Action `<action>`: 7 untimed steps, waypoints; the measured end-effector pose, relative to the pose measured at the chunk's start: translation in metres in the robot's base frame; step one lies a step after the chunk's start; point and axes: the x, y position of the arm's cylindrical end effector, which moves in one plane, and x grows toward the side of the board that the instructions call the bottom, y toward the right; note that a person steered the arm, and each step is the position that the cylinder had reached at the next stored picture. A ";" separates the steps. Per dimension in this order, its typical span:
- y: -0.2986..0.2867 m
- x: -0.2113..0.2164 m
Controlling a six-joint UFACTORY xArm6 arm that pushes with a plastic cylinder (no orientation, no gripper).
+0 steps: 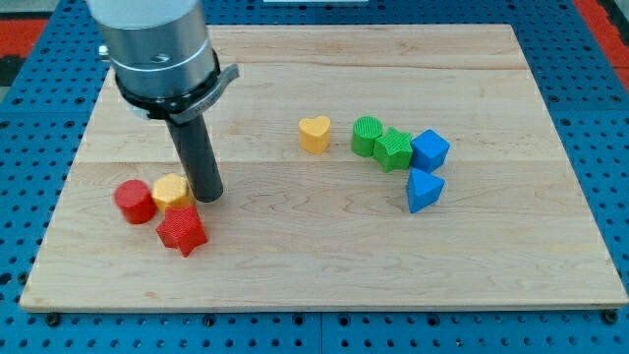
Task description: Move the yellow heart to the left center of the board
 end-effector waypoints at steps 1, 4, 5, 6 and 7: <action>0.016 -0.049; 0.144 -0.111; 0.106 -0.053; 0.004 -0.044; 0.033 -0.065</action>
